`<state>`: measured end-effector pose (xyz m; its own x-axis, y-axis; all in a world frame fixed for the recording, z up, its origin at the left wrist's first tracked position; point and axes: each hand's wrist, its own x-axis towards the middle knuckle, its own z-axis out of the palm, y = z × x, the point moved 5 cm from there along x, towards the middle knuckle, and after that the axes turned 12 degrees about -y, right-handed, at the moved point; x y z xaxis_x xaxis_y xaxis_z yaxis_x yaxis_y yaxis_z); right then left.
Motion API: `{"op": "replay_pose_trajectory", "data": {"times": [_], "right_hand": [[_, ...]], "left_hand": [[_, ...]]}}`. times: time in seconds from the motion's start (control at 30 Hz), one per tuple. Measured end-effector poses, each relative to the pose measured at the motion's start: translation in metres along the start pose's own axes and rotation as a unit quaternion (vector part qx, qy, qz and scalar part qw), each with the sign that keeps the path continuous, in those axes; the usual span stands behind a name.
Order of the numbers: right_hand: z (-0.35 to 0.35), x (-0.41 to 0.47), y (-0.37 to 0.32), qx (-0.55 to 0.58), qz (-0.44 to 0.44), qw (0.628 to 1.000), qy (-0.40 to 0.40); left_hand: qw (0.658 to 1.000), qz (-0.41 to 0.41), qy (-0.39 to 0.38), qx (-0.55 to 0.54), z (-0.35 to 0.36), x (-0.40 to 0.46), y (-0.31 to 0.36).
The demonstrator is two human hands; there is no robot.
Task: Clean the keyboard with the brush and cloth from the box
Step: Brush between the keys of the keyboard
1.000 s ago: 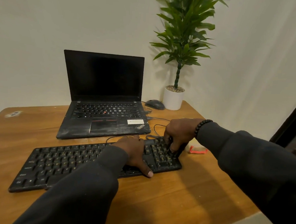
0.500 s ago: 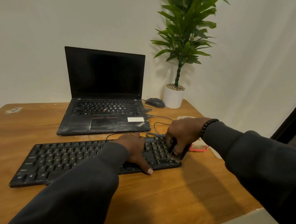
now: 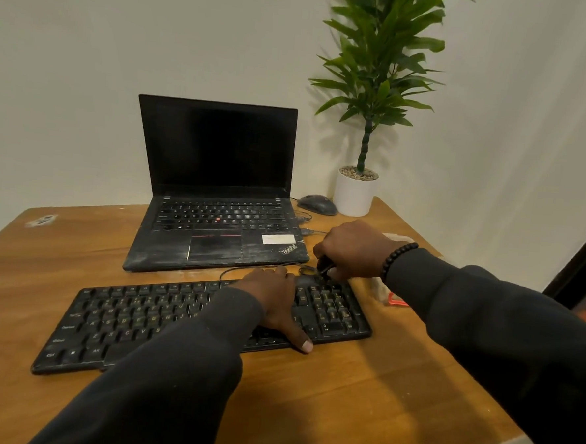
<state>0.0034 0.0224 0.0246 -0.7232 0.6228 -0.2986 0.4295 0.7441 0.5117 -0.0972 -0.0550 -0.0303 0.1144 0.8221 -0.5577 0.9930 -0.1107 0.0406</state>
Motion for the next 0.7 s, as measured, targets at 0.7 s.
{"op": "replay_pose_trajectory", "data": {"times": [0.7], "right_hand": [[-0.005,-0.008,0.004,0.004,-0.056,0.998,-0.040]], "left_hand": [[1.000,-0.002,0.001,0.006,0.000,0.002,-0.001]]}}
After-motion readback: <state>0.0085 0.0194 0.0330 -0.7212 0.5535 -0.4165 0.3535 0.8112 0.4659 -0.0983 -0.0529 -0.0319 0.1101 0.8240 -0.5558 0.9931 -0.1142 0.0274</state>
